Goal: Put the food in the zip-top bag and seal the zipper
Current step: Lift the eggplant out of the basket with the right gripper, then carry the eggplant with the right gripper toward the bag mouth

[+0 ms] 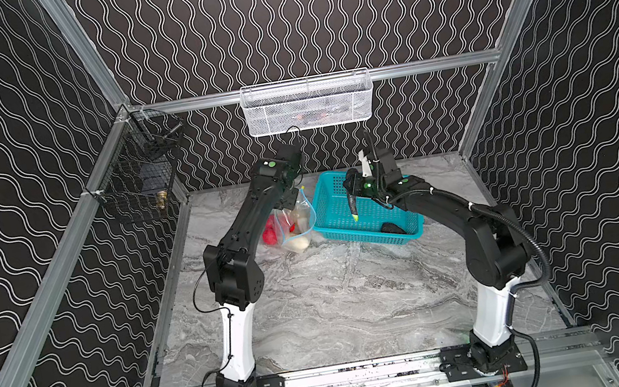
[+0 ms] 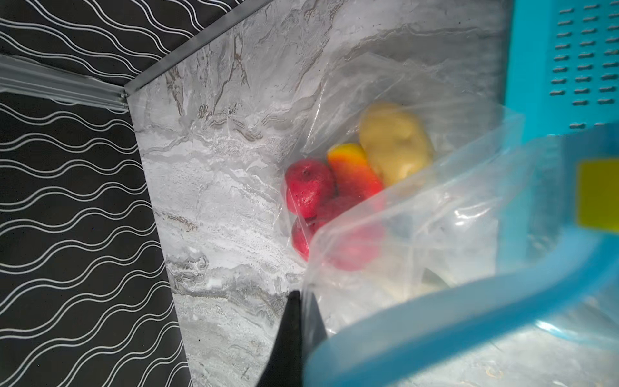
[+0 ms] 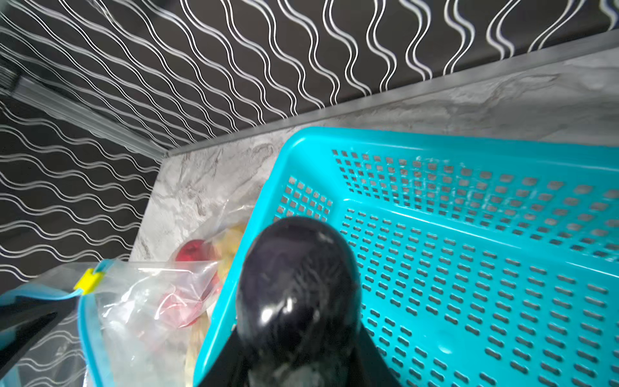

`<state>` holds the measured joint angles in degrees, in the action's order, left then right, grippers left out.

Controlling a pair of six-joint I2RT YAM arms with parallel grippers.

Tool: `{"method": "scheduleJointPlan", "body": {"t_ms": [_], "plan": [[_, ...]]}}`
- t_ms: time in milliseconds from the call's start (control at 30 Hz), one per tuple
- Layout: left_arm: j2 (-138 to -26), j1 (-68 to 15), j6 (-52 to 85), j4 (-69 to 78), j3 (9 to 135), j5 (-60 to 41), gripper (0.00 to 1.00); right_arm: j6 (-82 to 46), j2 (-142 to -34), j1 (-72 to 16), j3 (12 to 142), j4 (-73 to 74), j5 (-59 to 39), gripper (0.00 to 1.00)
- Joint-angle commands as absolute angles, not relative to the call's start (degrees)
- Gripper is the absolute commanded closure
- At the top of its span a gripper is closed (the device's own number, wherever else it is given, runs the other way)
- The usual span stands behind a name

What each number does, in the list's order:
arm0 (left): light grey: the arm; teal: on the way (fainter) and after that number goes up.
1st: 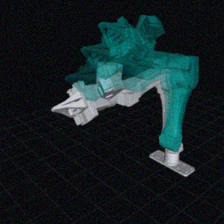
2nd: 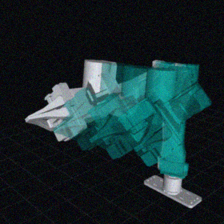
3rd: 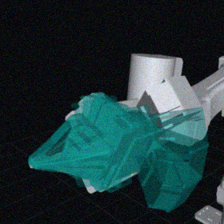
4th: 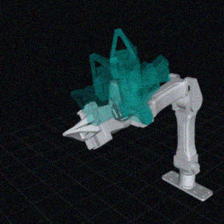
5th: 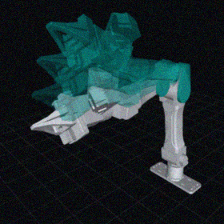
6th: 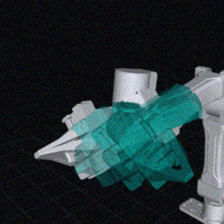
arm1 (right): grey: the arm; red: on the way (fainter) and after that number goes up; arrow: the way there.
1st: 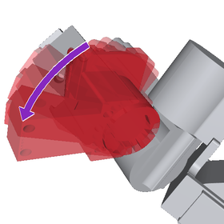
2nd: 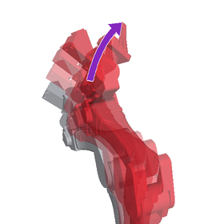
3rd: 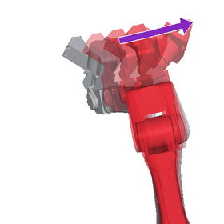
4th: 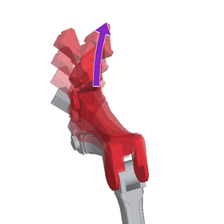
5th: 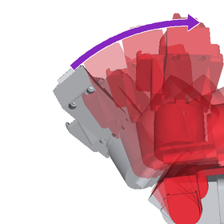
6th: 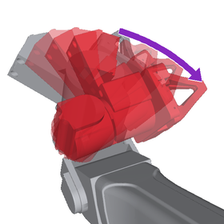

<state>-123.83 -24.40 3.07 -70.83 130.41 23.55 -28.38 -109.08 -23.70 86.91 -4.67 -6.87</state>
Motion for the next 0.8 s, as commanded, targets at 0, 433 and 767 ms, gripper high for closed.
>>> {"method": "scheduleJointPlan", "body": {"t_ms": [0,433,767], "plan": [[-123.8,-24.4,4.4,-72.5,131.5,21.2,1.0,-30.8,-106.4,-23.9,85.9,1.5,-4.1,0.68],[-125.4,-24.4,3.8,-76.0,135.7,17.1,1.0,-36.1,-97.5,-27.9,76.0,16.2,0.5,0.68],[-125.3,-24.3,3.3,-77.9,138.7,13.8,1.0,-36.2,-97.0,-33.7,76.2,23.6,4.3,0.68]]}}
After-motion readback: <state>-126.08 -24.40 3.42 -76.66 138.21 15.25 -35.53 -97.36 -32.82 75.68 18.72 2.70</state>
